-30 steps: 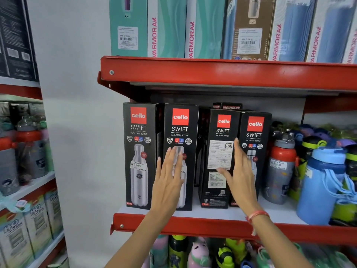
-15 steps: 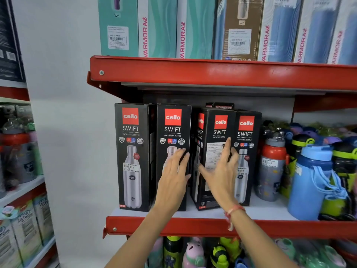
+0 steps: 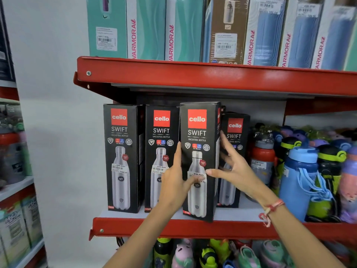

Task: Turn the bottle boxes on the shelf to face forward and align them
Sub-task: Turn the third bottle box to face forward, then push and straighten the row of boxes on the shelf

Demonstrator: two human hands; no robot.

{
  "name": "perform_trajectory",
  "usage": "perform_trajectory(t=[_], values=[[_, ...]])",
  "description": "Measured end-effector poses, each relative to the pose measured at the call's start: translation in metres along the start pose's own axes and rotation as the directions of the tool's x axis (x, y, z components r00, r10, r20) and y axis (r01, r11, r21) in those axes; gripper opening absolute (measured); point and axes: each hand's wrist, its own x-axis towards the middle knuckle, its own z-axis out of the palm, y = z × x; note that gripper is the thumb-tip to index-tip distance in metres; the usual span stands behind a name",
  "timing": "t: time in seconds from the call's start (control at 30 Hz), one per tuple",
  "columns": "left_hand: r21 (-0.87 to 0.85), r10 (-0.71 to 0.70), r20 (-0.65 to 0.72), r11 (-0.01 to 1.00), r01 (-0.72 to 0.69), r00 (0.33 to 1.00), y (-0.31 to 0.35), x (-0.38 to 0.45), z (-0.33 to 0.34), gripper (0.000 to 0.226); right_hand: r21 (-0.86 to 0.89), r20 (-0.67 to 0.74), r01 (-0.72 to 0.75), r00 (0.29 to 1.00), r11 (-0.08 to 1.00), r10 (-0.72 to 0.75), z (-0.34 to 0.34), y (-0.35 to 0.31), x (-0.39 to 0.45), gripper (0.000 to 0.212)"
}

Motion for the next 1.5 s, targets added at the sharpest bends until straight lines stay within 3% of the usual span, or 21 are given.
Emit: perform_trajectory(t=[0.13,0.47,0.57,0.63,0.7,0.77,0.83,0.93,1.03,1.13,1.2,1.27,1.37,1.43,1.5], values=[[0.189,-0.028,-0.136,0.981,0.054,0.990,-0.003,-0.002,0.015,0.109,-0.077,0.050,-0.029,0.998,0.997,0.033,0.004,0.005,0.012,0.106],[0.328,-0.150,-0.171,0.923,0.200,0.974,-0.018,0.018,0.047,0.099,-0.243,-0.260,-0.098,0.965,0.965,0.032,0.027,0.031,0.026,0.100],[0.371,-0.174,-0.178,0.900,0.230,0.968,-0.021,0.022,0.050,0.097,-0.326,-0.360,-0.093,0.932,0.941,-0.033,0.029,0.033,0.026,0.082],[0.390,-0.169,-0.183,0.892,0.230,0.968,-0.023,0.022,0.051,0.095,-0.440,-0.425,-0.040,0.889,0.897,-0.169,0.027,0.032,0.024,0.057],[0.428,-0.131,-0.184,0.882,0.199,0.974,-0.026,0.021,0.051,0.094,-0.514,-0.495,0.038,0.803,0.857,-0.332,0.022,0.033,0.019,0.034],[0.531,-0.048,-0.167,0.837,0.131,0.985,-0.030,0.018,0.052,0.093,-0.541,-0.548,0.071,0.726,0.838,-0.415,0.017,0.035,0.014,0.024],[0.626,0.006,-0.131,0.776,0.077,0.991,-0.034,0.013,0.052,0.092,-0.539,-0.557,0.056,0.725,0.841,-0.405,0.016,0.038,0.009,0.021],[0.667,0.028,-0.106,0.743,0.050,0.994,-0.035,0.004,0.043,0.080,-0.500,-0.549,0.053,0.752,0.864,-0.363,0.025,0.042,0.004,0.021],[0.565,0.141,-0.112,0.823,-0.053,0.984,-0.029,-0.006,0.025,0.047,-0.459,-0.537,0.067,0.773,0.886,-0.337,0.045,0.042,0.001,0.019],[0.489,0.295,-0.210,0.857,-0.161,0.932,-0.034,-0.021,-0.003,0.023,-0.380,-0.475,0.104,0.831,0.919,-0.290,0.077,0.039,-0.001,0.019],[0.466,0.314,-0.299,0.872,-0.149,0.901,-0.043,-0.033,-0.026,0.021,-0.286,-0.398,0.109,0.890,0.952,-0.221,0.104,0.037,-0.005,0.020],[0.419,0.252,-0.419,0.906,-0.060,0.872,-0.054,-0.044,-0.050,0.024,-0.189,-0.284,0.075,0.950,0.979,-0.127,0.134,0.033,-0.009,0.024],[0.262,0.012,-0.601,0.948,0.183,0.799,-0.072,-0.052,-0.084,0.039,-0.112,-0.101,-0.006,0.995,0.994,-0.005,0.180,0.023,-0.009,0.037],[0.119,-0.173,-0.566,0.950,0.287,0.806,-0.082,-0.052,-0.106,0.054,-0.027,0.030,-0.095,0.995,0.995,0.096,0.210,0.015,-0.005,0.055],[-0.021,-0.254,-0.369,0.964,0.266,0.894,-0.093,-0.051,-0.125,0.055,0.029,0.084,-0.135,0.988,0.990,0.132,0.235,0.008,0.000,0.068]])
